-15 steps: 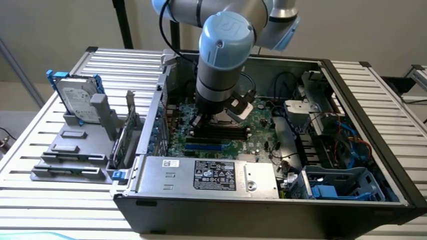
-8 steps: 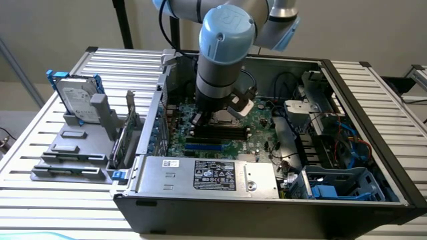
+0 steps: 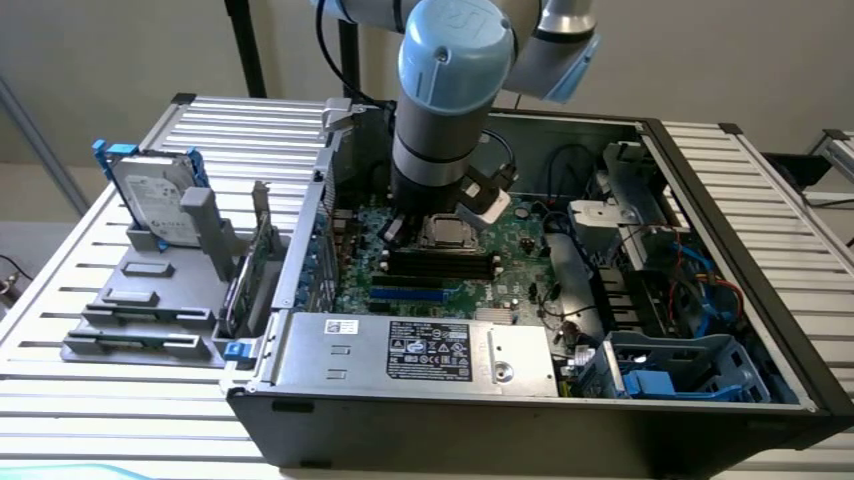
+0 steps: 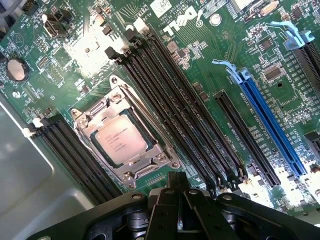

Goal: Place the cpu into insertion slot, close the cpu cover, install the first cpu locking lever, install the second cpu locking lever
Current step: 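Install the second cpu locking lever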

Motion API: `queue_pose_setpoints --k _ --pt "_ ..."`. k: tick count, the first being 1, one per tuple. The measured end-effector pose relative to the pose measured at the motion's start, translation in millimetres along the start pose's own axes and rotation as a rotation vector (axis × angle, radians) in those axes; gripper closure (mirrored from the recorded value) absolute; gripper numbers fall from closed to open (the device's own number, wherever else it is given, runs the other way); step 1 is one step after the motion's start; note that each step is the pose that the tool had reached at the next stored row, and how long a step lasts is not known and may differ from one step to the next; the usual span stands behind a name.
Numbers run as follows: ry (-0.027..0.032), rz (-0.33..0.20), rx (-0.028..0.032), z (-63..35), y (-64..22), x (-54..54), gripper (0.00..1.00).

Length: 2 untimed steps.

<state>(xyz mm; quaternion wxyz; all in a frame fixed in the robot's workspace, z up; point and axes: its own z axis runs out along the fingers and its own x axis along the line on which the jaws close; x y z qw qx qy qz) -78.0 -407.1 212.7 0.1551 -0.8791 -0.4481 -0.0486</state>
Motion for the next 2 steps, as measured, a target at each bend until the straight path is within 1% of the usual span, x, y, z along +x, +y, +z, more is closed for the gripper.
queue_pose_setpoints --k 2 --pt "0.0000 0.000 0.0000 0.0 0.0 0.0 0.89"
